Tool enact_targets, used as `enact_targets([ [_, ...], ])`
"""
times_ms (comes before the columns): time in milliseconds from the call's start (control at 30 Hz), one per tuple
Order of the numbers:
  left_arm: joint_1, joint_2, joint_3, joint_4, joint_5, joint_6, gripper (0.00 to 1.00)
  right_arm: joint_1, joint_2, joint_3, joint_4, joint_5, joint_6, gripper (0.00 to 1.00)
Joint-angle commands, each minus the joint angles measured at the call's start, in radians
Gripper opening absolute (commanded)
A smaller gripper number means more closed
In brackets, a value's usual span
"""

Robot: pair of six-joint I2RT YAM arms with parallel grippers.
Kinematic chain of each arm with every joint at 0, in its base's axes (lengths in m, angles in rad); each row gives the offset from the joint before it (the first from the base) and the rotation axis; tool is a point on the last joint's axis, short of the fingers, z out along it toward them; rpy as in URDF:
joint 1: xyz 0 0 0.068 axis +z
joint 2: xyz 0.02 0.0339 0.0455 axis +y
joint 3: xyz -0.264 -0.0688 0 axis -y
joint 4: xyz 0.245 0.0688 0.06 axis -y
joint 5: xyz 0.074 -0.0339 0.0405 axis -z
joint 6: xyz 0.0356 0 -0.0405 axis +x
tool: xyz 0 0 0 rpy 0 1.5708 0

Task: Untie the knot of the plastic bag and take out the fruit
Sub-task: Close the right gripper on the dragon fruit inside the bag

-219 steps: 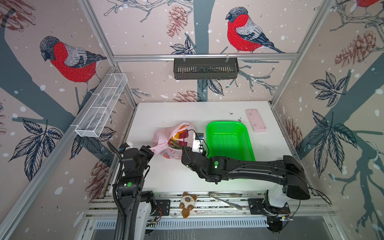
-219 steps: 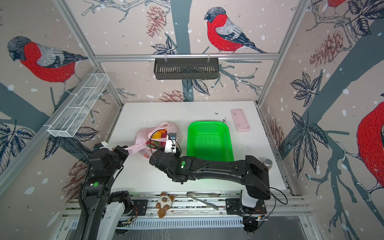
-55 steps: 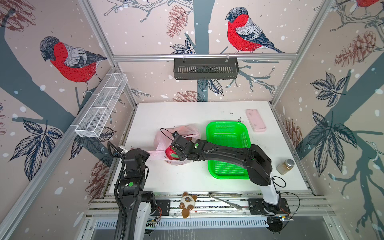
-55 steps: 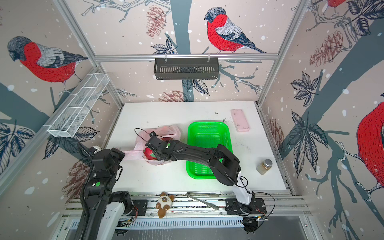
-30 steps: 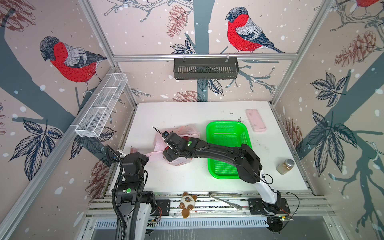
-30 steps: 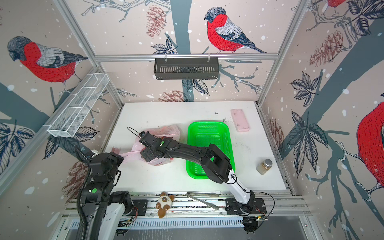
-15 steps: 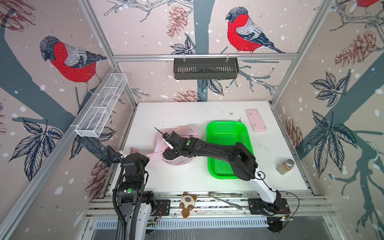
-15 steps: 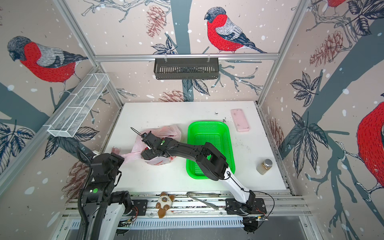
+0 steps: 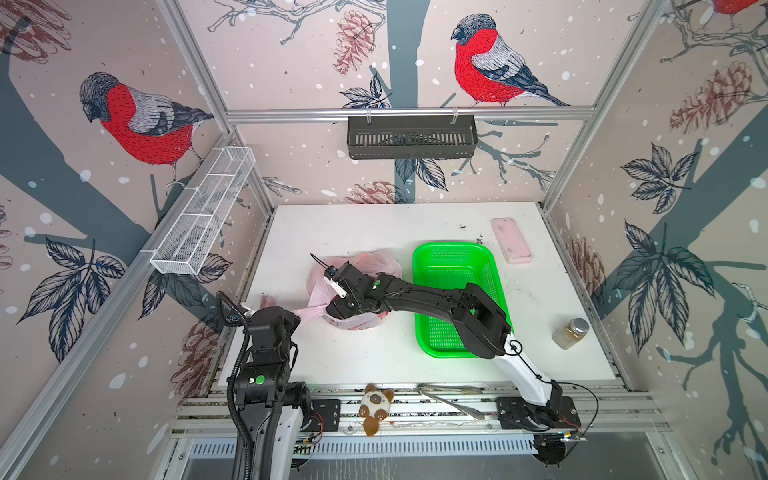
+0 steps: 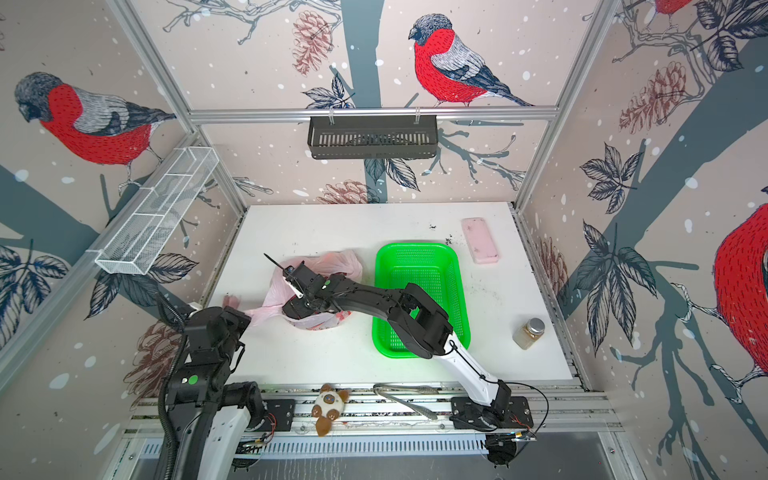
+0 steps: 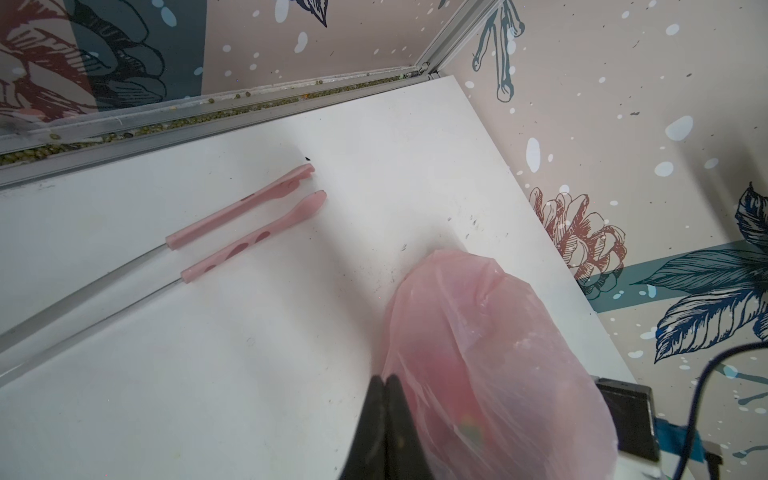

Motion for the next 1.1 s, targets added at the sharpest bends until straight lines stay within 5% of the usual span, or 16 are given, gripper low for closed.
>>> enact_targets([
  [0,0.0,0.0,-0.005,0.019,-0.011,-0.011,0.0,-0.003,0.02,0.001,-0.043,0.002,-0.012,1.0],
  [500,0.0,0.006,-0.031,0.032,-0.012,-0.011,0.0,-0.02,0.024,-0.022,-0.047,0.005,0.002,0.89],
  [867,0.0,0.038,-0.058,0.111,-0.026,-0.022,0.0,-0.021,-0.043,-0.082,-0.029,0.051,0.006,0.47],
  [1067,0.0,0.075,-0.044,0.17,-0.058,-0.013,0.0,-0.019,-0.099,-0.132,-0.025,0.076,0.008,0.33],
])
